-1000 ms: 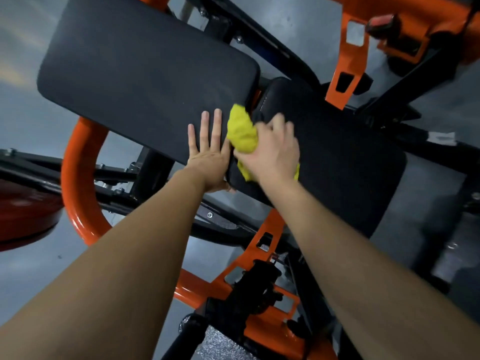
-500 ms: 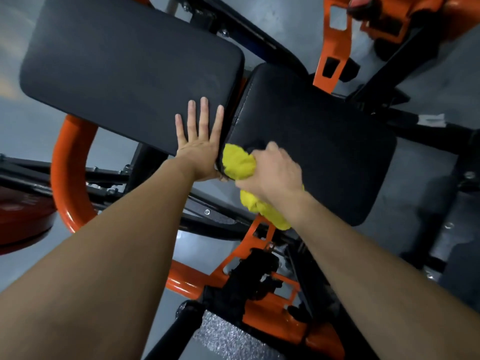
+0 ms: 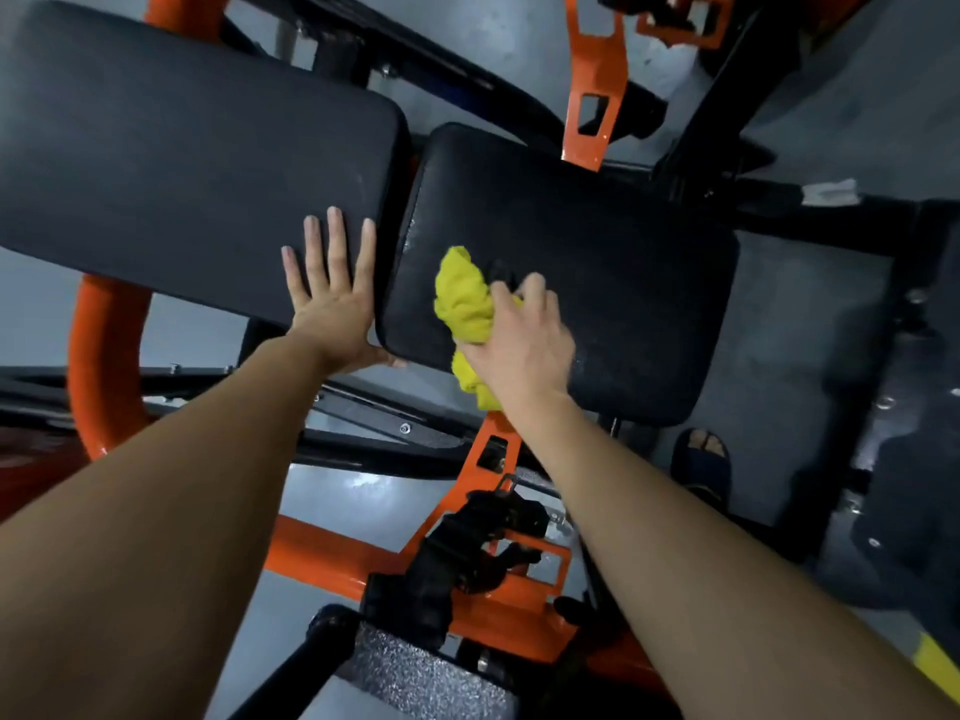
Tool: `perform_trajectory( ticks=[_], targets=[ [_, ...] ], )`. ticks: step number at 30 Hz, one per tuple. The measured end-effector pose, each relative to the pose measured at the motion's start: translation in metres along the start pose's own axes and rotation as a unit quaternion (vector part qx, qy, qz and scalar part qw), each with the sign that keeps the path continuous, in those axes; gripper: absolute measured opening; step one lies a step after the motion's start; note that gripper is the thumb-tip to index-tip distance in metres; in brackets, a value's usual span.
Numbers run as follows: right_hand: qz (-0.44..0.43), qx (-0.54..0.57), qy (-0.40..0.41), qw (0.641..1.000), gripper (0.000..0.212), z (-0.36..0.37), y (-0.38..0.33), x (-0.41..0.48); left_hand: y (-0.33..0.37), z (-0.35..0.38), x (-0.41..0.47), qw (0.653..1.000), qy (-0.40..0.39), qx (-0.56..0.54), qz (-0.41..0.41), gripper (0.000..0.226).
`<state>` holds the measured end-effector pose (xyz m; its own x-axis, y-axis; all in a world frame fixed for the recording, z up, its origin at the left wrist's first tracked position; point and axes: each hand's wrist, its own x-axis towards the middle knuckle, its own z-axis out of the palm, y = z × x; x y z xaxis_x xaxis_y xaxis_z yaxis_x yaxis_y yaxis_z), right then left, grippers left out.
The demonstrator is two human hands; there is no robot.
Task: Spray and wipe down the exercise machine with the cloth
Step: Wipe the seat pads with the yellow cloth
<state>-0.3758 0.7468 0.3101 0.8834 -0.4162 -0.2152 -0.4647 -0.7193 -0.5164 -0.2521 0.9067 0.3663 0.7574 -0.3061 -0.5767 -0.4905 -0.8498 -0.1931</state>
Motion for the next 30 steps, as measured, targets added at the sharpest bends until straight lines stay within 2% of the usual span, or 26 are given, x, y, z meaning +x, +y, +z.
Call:
perform_trajectory(
  ticks=[4,7,11,17,19,22,24,27,30],
  targets=[
    [0.083,-0.033,-0.051,0.995,0.063,-0.006,0.073,-0.024,0.003,-0.005,-0.002,1.0,-0.024,-0.004,-0.002,0.165],
    [0.136,-0.018,-0.084,0.987,0.064,-0.015,0.095,-0.022,0.005,-0.007,-0.004,1.0,-0.027,-0.001,-0.004,0.166],
    [0.17,0.0,-0.095,0.981,0.06,-0.019,0.087,-0.013,0.005,-0.008,-0.003,1.0,-0.031,-0.003,-0.005,0.165],
    [0.208,0.027,-0.107,0.972,0.066,-0.019,0.043,-0.018,0.002,-0.005,-0.001,1.0,-0.027,-0.01,-0.001,0.163],
    [0.162,0.041,-0.098,0.981,0.065,-0.019,0.012,-0.011,0.002,-0.004,-0.002,1.0,-0.026,-0.002,-0.003,0.163],
    [0.033,0.032,-0.089,0.995,0.062,-0.016,-0.041,0.009,0.001,-0.001,0.001,1.0,-0.017,0.0,-0.013,0.163],
    [-0.02,0.01,-0.079,0.997,0.06,-0.012,-0.06,0.022,-0.001,0.003,0.003,1.0,-0.006,0.007,-0.021,0.163],
    [-0.069,0.011,-0.085,0.994,0.061,-0.007,-0.042,0.025,-0.002,0.009,0.004,1.0,0.016,0.02,-0.017,0.163],
    [-0.09,0.079,-0.112,0.986,0.057,-0.008,-0.01,0.02,0.003,0.007,0.002,0.999,0.012,0.023,-0.029,0.164]
  ],
)
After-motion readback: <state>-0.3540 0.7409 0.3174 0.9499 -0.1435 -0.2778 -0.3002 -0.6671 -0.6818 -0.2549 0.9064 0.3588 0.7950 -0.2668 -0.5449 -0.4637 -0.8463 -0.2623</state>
